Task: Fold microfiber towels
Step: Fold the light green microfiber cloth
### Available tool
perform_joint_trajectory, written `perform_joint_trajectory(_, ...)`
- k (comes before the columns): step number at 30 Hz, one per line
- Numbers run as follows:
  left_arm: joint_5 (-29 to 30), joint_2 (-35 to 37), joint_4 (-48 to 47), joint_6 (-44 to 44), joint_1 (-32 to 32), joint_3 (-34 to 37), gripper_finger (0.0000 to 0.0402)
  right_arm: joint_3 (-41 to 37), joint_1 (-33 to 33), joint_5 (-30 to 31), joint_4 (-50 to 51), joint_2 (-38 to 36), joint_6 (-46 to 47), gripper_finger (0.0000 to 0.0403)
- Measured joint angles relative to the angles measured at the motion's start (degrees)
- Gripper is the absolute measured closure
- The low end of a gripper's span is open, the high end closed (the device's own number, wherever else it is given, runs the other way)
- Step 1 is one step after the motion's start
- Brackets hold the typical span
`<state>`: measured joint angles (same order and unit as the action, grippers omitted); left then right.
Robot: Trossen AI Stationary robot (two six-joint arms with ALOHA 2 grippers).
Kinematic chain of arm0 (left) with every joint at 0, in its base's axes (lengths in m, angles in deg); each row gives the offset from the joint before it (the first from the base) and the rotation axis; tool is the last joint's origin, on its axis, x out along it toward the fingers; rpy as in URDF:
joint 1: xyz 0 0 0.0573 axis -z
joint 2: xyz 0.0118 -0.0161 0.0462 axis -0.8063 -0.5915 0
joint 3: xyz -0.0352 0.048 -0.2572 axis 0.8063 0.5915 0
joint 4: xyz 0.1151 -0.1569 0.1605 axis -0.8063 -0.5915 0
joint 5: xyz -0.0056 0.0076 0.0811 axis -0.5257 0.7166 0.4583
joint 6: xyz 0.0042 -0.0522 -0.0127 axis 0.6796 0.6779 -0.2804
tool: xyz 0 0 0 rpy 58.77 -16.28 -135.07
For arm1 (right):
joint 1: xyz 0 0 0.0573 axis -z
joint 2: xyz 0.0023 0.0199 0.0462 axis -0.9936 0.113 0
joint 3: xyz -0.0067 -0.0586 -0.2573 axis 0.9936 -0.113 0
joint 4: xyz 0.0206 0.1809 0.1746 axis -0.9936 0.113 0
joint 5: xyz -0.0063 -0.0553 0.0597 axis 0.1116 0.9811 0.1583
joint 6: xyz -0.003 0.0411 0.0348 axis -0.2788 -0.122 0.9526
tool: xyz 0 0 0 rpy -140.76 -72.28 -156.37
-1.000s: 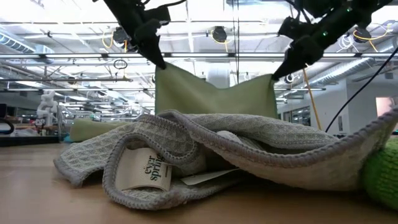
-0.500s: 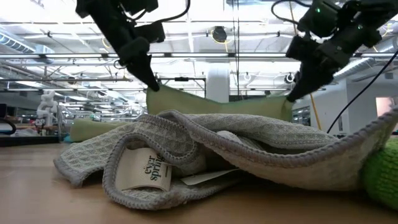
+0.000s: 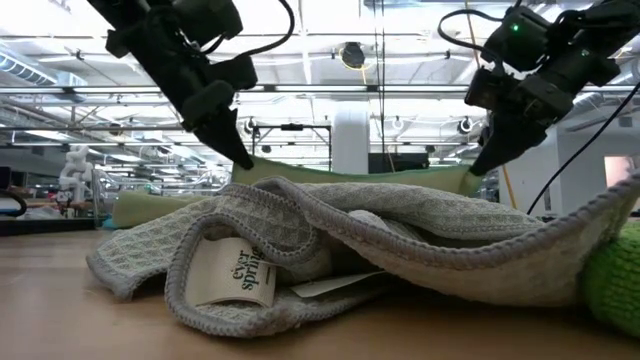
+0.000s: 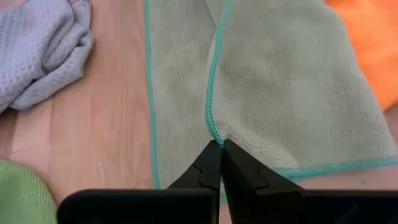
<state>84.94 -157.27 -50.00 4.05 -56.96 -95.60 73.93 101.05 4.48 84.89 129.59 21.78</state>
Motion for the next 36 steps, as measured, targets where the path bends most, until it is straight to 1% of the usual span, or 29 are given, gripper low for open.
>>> perform_joint_trajectory(6, -0.4, 0.0, 4.1, 0.0, 0.0, 1.3, 0.0392, 0.0, 0.0, 0.2, 0.9, 0.0, -0.3, 0.0401)
perform_joint_trajectory(10, -0.8, -0.5, 7.8, -0.1, 0.0, 2.8, 0.0392, 0.0, 0.0, 0.0, 3.7, 0.0, 0.0, 0.0401)
perform_joint_trajectory(12, -1.6, -0.8, 7.5, 0.6, 0.0, 3.4, 0.0392, -0.3, 0.0, -1.6, 3.9, 0.0, 0.9, 0.0401)
perform_joint_trajectory(15, -1.8, -1.5, 8.2, 2.2, 0.0, 3.7, 0.0392, -2.6, 0.0, -4.4, 0.8, 0.4, 1.5, 0.0401)
perform_joint_trajectory(18, -1.8, -2.1, 7.2, 2.6, 0.3, 4.0, 0.0392, -5.1, -0.4, -4.5, -2.9, 0.5, 2.8, 0.0401)
perform_joint_trajectory(20, -1.8, -3.0, 9.1, 2.6, 0.8, 3.7, 0.0392, -6.3, -0.8, -4.6, -4.0, 0.5, 3.2, 0.0401)
perform_joint_trajectory(23, -2.0, -3.6, 8.0, 2.6, 0.8, 4.0, 0.0392, -7.1, -1.5, -4.6, -5.8, 0.6, 4.5, 0.0401)
perform_joint_trajectory(25, -1.9, -4.6, 9.5, 2.6, 0.7, 3.7, 0.0392, -7.4, -2.0, -4.6, -6.8, 0.6, 4.5, 0.0401)
perform_joint_trajectory(27, -1.9, -4.9, 8.2, 2.6, 0.7, 3.9, 0.0392, -8.1, -2.6, -4.6, -9.0, 1.0, 4.8, 0.0401)
perform_joint_trajectory(29, -1.9, -5.6, 9.1, 2.6, 0.7, 3.8, 0.0392, -9.0, -2.9, -4.7, -11.1, 1.3, 5.2, 0.0401)
perform_joint_trajectory(36, -1.1, -5.9, 8.5, 2.6, 0.7, 3.8, 0.0392, -10.4, -4.1, -5.0, -11.5, 2.1, 6.8, 0.0395)
